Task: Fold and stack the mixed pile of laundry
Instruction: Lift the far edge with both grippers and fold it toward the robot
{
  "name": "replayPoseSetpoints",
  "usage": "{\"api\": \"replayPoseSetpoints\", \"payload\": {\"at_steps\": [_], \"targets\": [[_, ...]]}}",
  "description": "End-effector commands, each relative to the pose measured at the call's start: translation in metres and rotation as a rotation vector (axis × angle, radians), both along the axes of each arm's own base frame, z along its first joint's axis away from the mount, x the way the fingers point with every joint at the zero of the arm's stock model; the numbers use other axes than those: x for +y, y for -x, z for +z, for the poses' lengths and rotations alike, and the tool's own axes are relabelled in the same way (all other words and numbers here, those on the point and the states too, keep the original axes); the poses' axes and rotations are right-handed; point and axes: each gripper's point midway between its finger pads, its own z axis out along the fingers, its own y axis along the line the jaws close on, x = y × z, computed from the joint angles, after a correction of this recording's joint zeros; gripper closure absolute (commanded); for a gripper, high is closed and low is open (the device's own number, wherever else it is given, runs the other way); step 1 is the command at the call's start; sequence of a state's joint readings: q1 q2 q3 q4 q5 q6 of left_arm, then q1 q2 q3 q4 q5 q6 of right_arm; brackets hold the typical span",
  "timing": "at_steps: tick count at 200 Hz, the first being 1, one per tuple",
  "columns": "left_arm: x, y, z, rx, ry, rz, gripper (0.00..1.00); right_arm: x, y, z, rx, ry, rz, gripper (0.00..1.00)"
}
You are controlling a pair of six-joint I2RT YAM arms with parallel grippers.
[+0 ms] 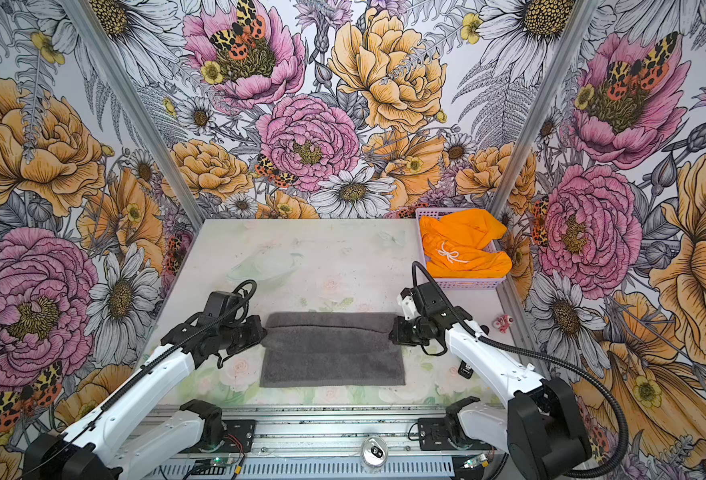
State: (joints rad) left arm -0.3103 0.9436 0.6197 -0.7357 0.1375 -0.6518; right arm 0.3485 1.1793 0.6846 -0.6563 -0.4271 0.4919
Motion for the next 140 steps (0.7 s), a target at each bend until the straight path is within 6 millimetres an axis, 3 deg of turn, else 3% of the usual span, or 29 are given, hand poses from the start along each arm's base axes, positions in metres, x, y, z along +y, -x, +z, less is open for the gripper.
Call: {"api": "replayPoseSetpoints", "payload": {"at_steps": [1,65,106,140], "targets": [[0.016,0.011,-0.007,0.027,-0.055,0.093,1.00,-0.010,0.009,-0.011,0.045,0.041,-0.067,1.00],[0.020,0.015,0.001,-0.013,-0.069,0.118,1.00,-0.023,0.009,-0.003,0.006,0.050,-0.157,1.00],[0.013,0.029,-0.011,0.024,-0.087,0.116,1.00,-0.028,0.020,-0.025,0.065,0.092,-0.151,1.00],[0.019,0.044,-0.016,0.026,-0.100,0.169,1.00,-0.031,0.023,-0.030,0.076,0.108,-0.156,1.00]]}}
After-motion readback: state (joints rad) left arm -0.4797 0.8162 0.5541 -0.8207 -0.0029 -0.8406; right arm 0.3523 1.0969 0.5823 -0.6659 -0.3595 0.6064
